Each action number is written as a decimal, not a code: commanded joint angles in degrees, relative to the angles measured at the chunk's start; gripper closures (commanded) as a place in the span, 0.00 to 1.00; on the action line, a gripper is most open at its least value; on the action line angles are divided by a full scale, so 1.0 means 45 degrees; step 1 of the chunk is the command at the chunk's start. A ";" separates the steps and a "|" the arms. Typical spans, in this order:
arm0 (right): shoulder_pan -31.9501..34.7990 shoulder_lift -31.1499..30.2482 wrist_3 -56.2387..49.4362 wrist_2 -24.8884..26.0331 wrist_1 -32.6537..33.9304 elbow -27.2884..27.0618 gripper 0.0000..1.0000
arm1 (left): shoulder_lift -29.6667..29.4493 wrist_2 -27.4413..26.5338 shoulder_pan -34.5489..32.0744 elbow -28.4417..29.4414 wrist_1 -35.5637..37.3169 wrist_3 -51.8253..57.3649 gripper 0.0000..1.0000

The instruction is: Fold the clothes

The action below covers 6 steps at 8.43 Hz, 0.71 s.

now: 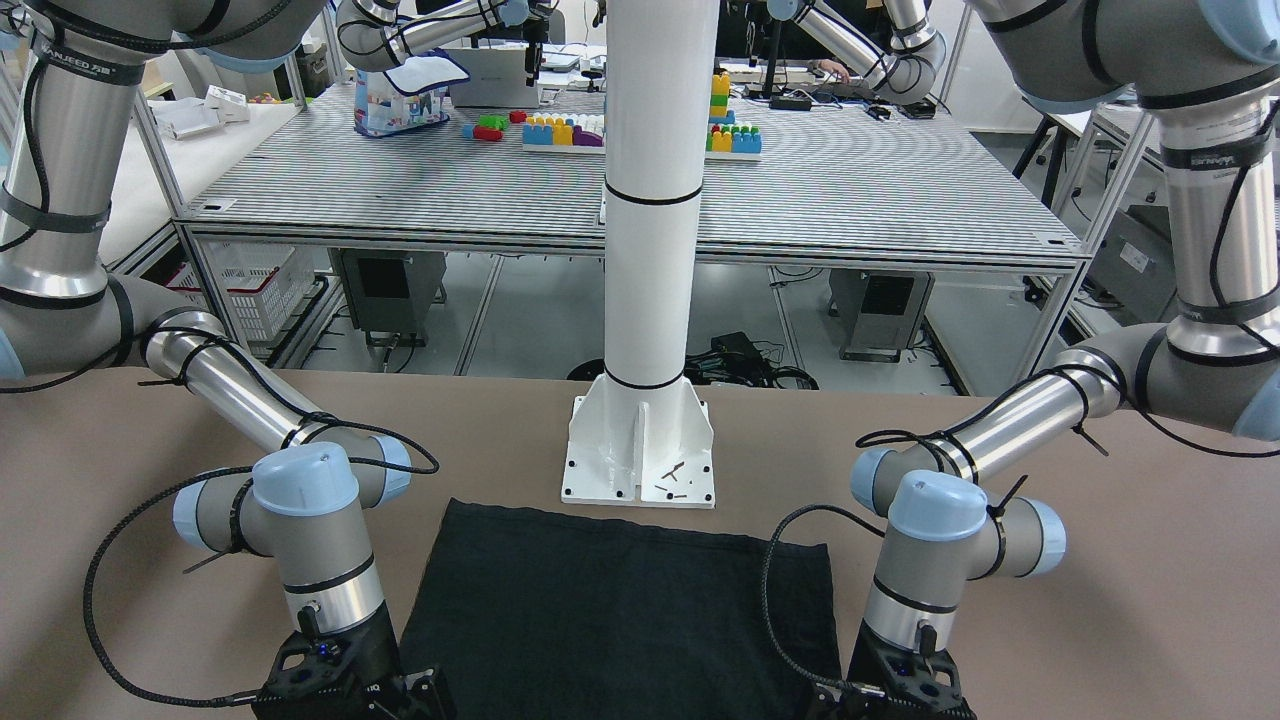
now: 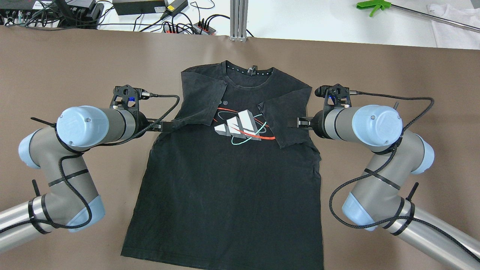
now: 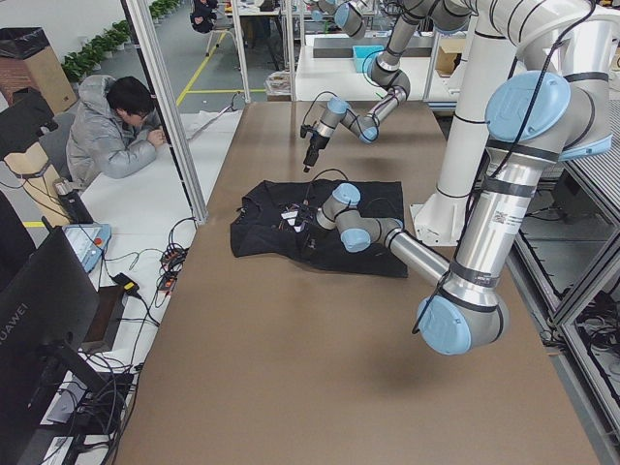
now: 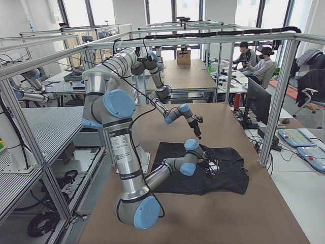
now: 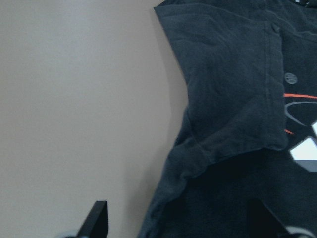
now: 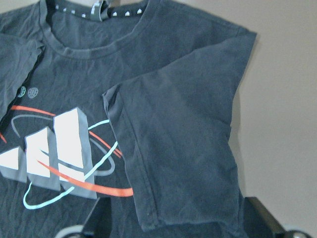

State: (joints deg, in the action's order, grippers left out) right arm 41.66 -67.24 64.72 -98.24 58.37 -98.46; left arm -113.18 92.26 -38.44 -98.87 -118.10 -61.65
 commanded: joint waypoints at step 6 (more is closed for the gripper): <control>-0.1829 -0.3980 0.6298 -0.2233 -0.0937 -0.3565 0.06 | 0.3151 0.0222 0.1626 -0.3282 -0.1344 -0.6455 0.01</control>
State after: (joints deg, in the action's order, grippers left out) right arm 38.88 -80.99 79.10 -108.67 56.25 -110.91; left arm -104.02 95.65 -34.27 -112.02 -119.31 -88.44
